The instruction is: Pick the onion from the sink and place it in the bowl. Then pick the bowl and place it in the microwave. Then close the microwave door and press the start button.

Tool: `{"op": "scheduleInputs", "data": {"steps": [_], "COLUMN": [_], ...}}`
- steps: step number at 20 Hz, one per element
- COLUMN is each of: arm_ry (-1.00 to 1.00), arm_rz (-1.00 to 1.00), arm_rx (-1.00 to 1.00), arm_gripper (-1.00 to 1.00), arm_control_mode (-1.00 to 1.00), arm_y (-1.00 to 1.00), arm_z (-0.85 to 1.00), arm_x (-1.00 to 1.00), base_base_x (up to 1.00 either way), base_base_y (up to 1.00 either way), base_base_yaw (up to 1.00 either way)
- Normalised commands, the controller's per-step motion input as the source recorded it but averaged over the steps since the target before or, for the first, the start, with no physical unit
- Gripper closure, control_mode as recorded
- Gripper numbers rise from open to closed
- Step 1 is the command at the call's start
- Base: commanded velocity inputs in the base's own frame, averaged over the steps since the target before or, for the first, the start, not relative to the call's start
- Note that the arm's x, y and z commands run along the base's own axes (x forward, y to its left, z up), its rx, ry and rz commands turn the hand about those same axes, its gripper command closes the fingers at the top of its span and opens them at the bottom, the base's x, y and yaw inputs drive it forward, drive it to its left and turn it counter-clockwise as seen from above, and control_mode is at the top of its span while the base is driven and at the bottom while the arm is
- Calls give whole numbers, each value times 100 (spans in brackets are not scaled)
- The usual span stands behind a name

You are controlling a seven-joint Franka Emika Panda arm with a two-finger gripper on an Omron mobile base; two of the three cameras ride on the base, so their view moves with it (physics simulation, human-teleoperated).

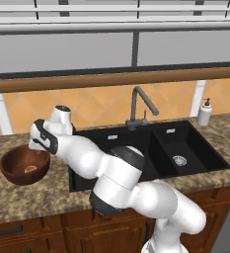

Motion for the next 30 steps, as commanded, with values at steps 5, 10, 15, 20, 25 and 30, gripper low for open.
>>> {"op": "scheduleInputs", "data": {"steps": [5, 10, 15, 20, 25, 30], "arm_ry": [4, 4, -1, -3, -9, -4], "arm_rz": [0, 0, 0, -7, -15, -13], "arm_rx": [-1, -4, 0, 6, 5, 2], "arm_gripper": [-100, 100, 100, 100, 100, 100], "arm_control_mode": [-100, -100, -100, -100, -100, -100], "arm_y": [5, 27, 11, -23, -84, -58], "arm_z": [-46, -42, -8, 23, 60, 51], "arm_x": [0, 0, -10, -48, -84, -68], "base_base_x": [0, 0, 0, 0, 0, 0], "base_base_y": [0, 0, 0, 0, 0, 0], "base_base_yaw": [0, 0, 0, 0, 0, 0]}}
